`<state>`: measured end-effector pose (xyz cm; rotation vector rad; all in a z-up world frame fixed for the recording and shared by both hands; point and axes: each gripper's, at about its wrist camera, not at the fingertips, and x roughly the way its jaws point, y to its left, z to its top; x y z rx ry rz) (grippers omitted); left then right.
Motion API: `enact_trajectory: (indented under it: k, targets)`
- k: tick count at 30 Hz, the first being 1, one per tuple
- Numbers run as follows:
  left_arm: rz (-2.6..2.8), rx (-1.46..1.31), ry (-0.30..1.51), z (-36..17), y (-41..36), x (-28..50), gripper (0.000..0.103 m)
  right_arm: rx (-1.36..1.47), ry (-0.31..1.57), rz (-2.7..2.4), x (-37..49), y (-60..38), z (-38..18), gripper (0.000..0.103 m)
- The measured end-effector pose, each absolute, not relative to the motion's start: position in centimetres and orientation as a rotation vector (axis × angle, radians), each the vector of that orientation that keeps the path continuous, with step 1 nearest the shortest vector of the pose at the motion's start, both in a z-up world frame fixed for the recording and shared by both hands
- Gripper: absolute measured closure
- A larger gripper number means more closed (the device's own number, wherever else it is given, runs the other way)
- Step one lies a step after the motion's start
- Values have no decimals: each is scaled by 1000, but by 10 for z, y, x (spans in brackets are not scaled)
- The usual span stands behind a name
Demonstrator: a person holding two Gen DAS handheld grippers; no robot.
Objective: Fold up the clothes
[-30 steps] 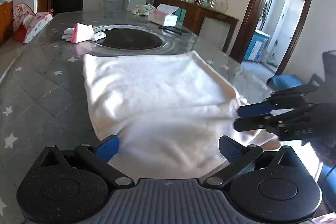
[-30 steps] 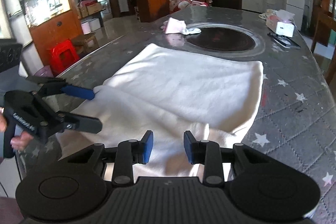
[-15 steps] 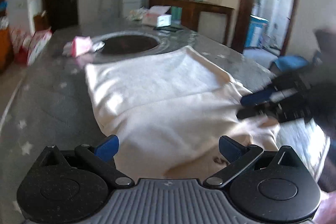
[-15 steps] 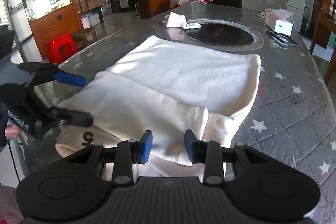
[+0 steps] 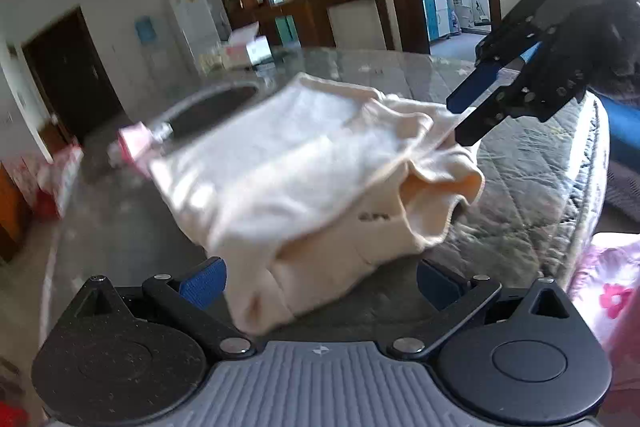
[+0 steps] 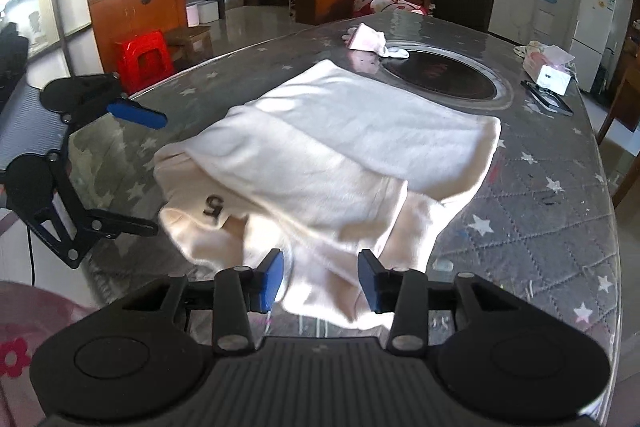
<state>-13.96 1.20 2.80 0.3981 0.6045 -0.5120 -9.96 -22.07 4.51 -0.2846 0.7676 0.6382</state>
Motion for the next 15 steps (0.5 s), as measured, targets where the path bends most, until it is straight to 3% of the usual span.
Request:
enact_trajectory:
  k: [15]
  targets:
    - [-521,372,653,17,12,-142,0,-278,799,648,-107,-226,36,61]
